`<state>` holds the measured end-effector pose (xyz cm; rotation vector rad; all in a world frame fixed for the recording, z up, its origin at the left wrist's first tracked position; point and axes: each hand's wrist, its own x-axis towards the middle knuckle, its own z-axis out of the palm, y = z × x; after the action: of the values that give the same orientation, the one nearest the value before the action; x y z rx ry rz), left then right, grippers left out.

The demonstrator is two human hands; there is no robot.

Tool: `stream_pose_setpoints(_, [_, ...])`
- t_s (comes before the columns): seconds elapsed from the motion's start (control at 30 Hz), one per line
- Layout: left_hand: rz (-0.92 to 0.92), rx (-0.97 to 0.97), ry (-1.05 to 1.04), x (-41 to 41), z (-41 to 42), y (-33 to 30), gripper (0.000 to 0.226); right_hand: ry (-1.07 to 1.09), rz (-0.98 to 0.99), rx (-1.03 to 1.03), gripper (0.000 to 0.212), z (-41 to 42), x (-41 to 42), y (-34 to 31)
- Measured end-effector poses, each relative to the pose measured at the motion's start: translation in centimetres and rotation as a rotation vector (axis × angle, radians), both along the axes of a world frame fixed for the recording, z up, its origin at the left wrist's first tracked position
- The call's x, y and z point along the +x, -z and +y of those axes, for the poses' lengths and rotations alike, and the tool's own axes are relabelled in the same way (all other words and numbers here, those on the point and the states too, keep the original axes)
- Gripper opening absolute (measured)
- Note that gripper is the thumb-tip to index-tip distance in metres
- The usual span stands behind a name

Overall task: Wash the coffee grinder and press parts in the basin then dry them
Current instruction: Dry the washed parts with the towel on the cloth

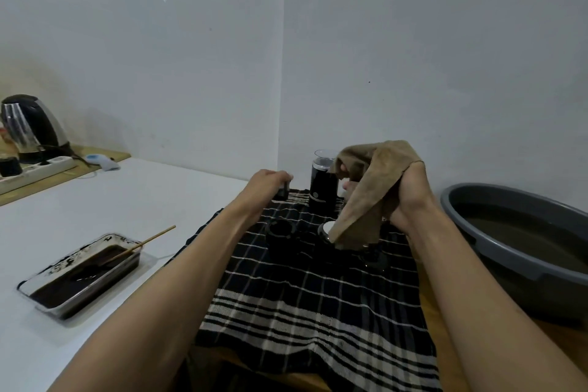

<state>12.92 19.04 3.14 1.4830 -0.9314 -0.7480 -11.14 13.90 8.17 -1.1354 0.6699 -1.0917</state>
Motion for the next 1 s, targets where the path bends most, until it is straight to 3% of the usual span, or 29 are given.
stream_pose_setpoints(0.1, [-0.193, 0.083, -0.067, 0.6, 0.7, 1.3, 0.030, -0.053, -0.066, -0.019, 0.047, 0.7, -0.1, -0.3])
stream_pose_setpoints(0.2, [-0.312, 0.140, 0.016, 1.1, 1.2, 2.4, 0.025, -0.110, -0.101, -0.029, 0.053, 1.3, 0.1, -0.4])
stream_pose_setpoints(0.33, [-0.470, 0.195, 0.119, 1.5, 1.7, 2.9, 0.029, -0.157, -0.074, -0.120, 0.025, 1.7, 0.2, -0.8])
stream_pose_setpoints(0.43, [-0.587, 0.196, 0.163, 1.7, 1.8, 3.1, 0.030, -0.096, -0.096, -0.045, 0.043, 0.7, 0.0, -0.3])
stream_pose_setpoints(0.6, [-0.697, 0.245, 0.188, 1.4, 2.0, 3.7, 0.039, -0.171, -0.105, -0.070, 0.043, 0.7, -0.3, -0.1])
stream_pose_setpoints(0.73, [-0.685, 0.252, 0.176, 1.3, 2.2, 4.0, 0.043, -0.307, 0.021, -0.206, 0.026, 1.4, -0.9, -0.9])
stream_pose_setpoints(0.83, [-0.700, 0.262, 0.166, 1.2, 2.3, 4.1, 0.041, -0.239, 0.080, -0.086, 0.026, 0.1, -1.8, -0.5])
stream_pose_setpoints(1.0, [-0.823, 0.110, 0.088, -1.4, 2.2, 3.5, 0.037, -0.197, 0.559, -0.078, 0.031, -1.0, -3.9, -1.4])
